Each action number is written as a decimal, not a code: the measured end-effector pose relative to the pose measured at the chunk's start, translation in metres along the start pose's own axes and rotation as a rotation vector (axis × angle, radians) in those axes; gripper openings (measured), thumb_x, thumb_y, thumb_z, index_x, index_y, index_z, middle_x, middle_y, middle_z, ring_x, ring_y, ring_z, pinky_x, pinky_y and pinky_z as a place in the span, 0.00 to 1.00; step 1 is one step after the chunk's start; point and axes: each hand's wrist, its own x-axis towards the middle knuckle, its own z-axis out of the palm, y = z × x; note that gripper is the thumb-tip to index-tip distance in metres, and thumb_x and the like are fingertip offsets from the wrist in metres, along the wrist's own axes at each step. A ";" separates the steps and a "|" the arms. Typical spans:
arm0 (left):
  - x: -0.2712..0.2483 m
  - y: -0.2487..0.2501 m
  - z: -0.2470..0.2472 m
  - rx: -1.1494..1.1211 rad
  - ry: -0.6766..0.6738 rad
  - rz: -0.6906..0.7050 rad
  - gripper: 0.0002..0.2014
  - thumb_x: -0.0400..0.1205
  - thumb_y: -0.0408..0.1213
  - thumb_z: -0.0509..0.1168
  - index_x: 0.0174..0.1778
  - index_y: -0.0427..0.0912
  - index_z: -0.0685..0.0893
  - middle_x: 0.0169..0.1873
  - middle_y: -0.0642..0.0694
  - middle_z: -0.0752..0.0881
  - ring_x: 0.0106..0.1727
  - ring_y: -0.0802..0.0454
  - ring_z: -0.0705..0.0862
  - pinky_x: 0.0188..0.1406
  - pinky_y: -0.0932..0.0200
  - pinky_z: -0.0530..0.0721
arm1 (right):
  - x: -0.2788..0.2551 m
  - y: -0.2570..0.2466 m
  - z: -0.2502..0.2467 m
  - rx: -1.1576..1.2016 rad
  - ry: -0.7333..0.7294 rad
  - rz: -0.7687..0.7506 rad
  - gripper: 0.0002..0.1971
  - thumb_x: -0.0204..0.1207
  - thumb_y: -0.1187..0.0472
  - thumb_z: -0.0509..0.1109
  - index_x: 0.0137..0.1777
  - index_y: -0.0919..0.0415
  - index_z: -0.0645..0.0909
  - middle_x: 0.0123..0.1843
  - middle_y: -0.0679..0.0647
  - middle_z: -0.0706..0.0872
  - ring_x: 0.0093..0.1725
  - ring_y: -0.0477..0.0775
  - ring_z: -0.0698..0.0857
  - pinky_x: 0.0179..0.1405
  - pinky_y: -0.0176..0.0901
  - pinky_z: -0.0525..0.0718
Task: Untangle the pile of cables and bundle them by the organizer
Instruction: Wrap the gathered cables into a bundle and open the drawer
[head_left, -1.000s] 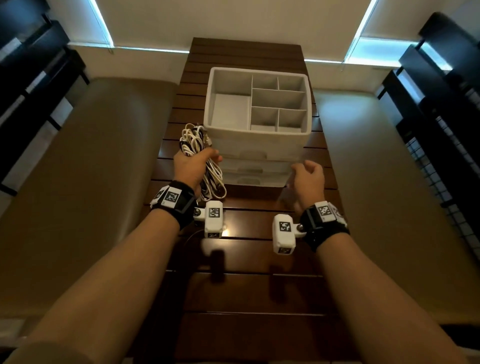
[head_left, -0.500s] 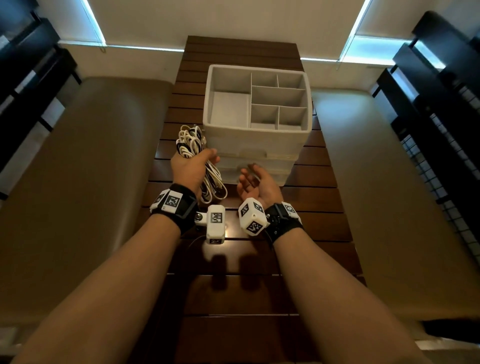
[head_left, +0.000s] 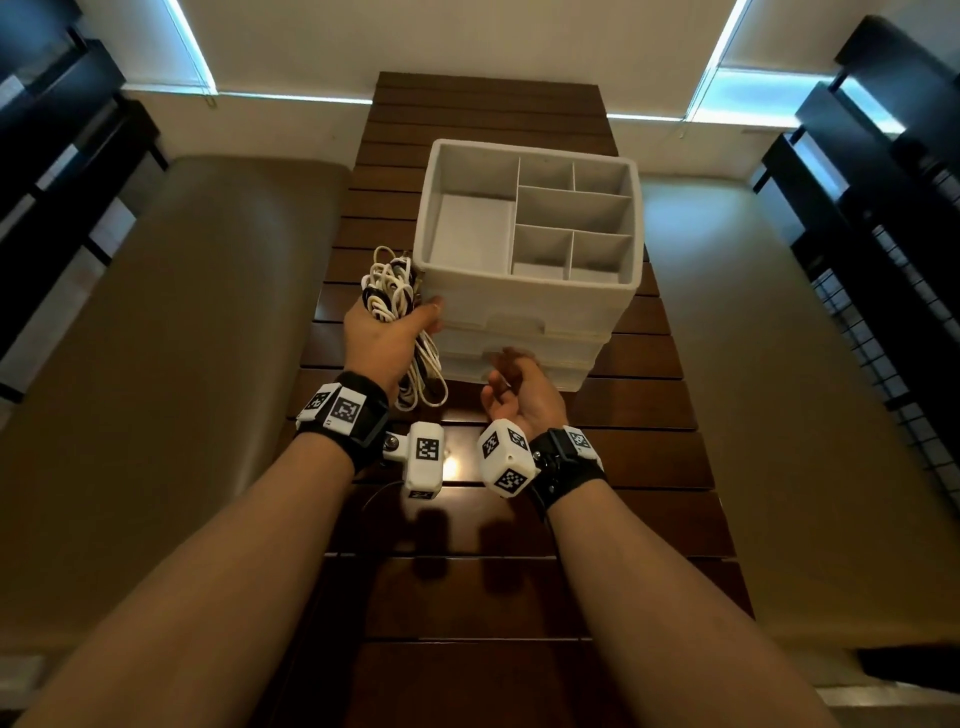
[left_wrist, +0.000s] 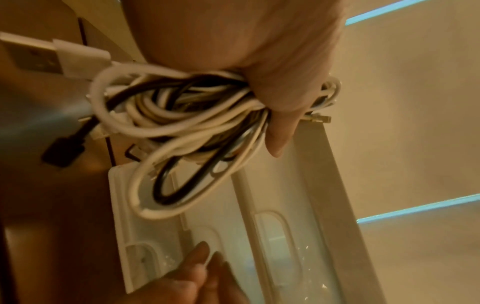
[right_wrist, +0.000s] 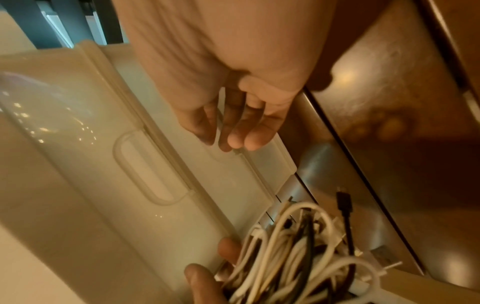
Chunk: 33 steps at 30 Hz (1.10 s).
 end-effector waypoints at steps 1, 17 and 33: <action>0.001 -0.001 -0.001 0.013 -0.009 0.010 0.16 0.77 0.28 0.82 0.60 0.34 0.89 0.53 0.37 0.94 0.51 0.42 0.95 0.50 0.52 0.94 | 0.000 0.001 0.001 0.011 -0.010 -0.003 0.10 0.86 0.61 0.70 0.65 0.52 0.84 0.54 0.56 0.91 0.33 0.48 0.84 0.28 0.40 0.84; -0.001 0.000 -0.006 0.144 -0.032 0.078 0.15 0.76 0.30 0.83 0.58 0.38 0.91 0.49 0.42 0.94 0.48 0.47 0.93 0.46 0.52 0.94 | -0.009 0.006 -0.007 0.019 -0.015 -0.019 0.09 0.85 0.68 0.70 0.50 0.51 0.84 0.51 0.55 0.86 0.38 0.50 0.83 0.35 0.42 0.83; -0.003 -0.003 -0.004 0.251 -0.062 0.155 0.17 0.74 0.38 0.85 0.57 0.48 0.92 0.51 0.51 0.95 0.52 0.58 0.93 0.53 0.54 0.92 | 0.004 0.007 -0.006 -0.146 0.009 -0.131 0.08 0.85 0.66 0.71 0.52 0.53 0.76 0.48 0.53 0.82 0.33 0.47 0.77 0.18 0.35 0.75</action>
